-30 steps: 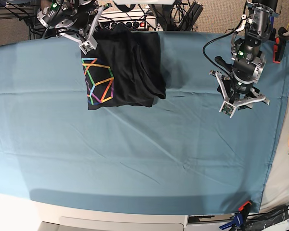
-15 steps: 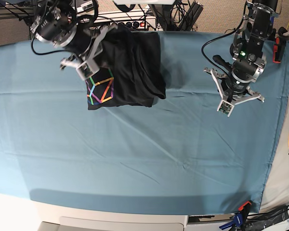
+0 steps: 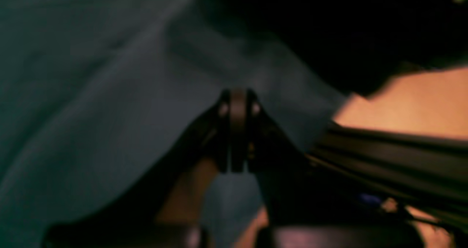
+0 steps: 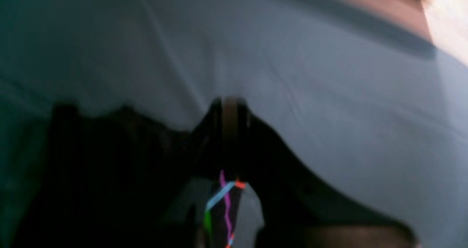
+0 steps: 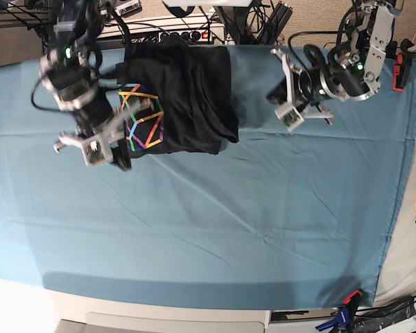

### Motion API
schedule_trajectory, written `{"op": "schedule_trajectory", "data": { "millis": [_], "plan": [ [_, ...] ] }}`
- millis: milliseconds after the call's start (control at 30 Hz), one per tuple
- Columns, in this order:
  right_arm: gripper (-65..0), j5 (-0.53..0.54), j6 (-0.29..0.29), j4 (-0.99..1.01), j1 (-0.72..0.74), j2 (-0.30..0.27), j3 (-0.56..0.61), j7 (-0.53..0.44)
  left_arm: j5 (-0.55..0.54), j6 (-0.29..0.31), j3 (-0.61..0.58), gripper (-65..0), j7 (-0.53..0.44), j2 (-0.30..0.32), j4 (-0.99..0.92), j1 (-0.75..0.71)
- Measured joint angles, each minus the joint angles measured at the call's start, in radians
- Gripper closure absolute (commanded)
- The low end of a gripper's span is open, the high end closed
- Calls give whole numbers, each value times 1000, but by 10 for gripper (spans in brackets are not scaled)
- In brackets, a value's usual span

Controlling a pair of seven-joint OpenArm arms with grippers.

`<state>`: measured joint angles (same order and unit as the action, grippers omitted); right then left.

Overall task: Fold the T-shirt properly
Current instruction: 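Bring both grippers to opposite sides of the folded shirt bundle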

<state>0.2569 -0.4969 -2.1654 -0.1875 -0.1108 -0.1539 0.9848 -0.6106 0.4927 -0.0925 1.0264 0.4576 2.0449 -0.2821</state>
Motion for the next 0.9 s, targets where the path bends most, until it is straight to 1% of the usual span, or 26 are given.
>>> {"op": "schedule_trajectory", "data": {
  "millis": [67,167,233,367,433,533,567,667,733,767,833,900],
  "plan": [
    [0,-16,3,109,49,-3,-3,15,-39,60,-1,0,21,0,0,-7],
    [0,-9,2,214,136,-3,-3,10,-128,145,-1,0,58,-3,1,-16],
    [0,-2,-2,262,197,0,-1,5,-139,177,-2,0,69,-2,1,-22],
    [0,-7,0,363,282,-3,-2,10,-133,182,-2,0,67,-15,1,-24],
    [0,-6,0,420,324,-2,-2,19,-82,182,-14,0,35,-31,1,-22],
    [0,-5,-11,506,383,-2,-2,38,43,163,-84,0,-14,-39,1,-22],
    [0,-5,-23,527,397,-3,-2,43,78,148,-119,0,-18,-39,1,-22],
    [0,5,-29,568,419,-10,3,59,183,114,-251,0,-40,-47,1,-22],
    [0,5,-31,582,432,-18,6,70,268,74,-347,0,-77,-47,2,-22],
    [0,5,-31,586,437,-22,6,77,331,48,-390,0,-93,-47,2,-18],
    [0,3,-32,593,438,-31,6,77,430,3,-467,0,-107,-47,2,-1],
    [0,6,-40,609,437,-38,6,81,480,-27,-531,0,-108,-47,2,23]
  ]
}}
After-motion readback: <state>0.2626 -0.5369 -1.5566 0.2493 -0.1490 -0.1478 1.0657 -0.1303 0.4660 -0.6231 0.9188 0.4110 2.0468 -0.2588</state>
